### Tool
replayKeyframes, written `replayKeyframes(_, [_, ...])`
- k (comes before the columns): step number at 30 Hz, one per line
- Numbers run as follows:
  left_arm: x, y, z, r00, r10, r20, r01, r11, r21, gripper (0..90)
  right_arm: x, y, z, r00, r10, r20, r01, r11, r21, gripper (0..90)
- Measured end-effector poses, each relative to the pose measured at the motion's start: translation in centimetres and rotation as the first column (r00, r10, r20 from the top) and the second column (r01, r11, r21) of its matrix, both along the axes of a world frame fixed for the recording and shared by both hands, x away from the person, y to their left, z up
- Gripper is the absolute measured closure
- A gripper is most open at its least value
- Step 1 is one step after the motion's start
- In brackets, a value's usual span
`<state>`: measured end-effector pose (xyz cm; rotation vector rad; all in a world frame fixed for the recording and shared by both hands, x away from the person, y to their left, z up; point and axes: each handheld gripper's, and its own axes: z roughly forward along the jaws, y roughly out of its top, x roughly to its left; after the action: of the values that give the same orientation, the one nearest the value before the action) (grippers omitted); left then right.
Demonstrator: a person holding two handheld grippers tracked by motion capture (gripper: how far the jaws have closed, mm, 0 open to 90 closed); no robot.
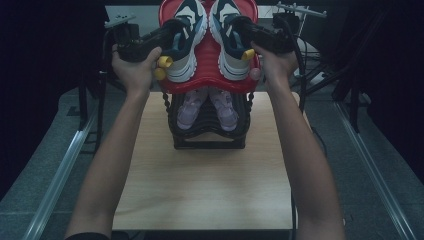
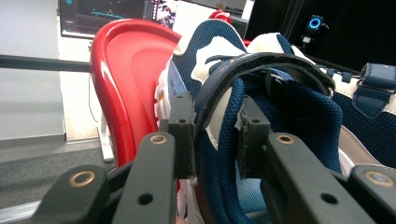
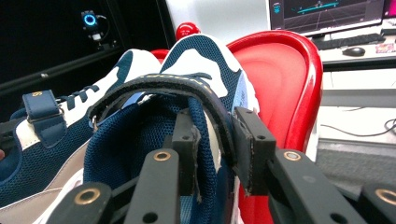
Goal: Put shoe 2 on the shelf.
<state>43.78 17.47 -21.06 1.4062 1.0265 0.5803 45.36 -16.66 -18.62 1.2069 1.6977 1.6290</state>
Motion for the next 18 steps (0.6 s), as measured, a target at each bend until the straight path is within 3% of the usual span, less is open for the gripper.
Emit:
replayKeyframes(7, [0.1,0.0,-0.1,0.9994,-0.033,-0.001,0.033,0.9992,-0.021,66.5,0.2,1.0,-0.3,0.9997,0.022,0.014,-0.022,0.999,-0.044,64.6])
replayKeyframes(9, [0.3,0.1,-0.1,0.9971,-0.072,-0.026,0.071,0.9969,-0.034,60.7,0.2,1.2,-0.3,0.9994,0.030,0.017,-0.029,0.998,-0.048,61.5])
replayKeyframes(11, [0.6,0.0,-0.1,0.9927,-0.106,-0.058,0.105,0.9943,-0.022,54.0,0.2,1.1,-0.3,0.9989,0.042,0.019,-0.041,0.998,-0.039,57.5])
replayKeyframes(18, [0.1,0.1,0.2,0.9941,-0.105,-0.027,0.105,0.9941,-0.029,49.6,0.0,0.4,-0.1,0.9972,0.073,0.014,-0.072,0.997,-0.024,41.1])
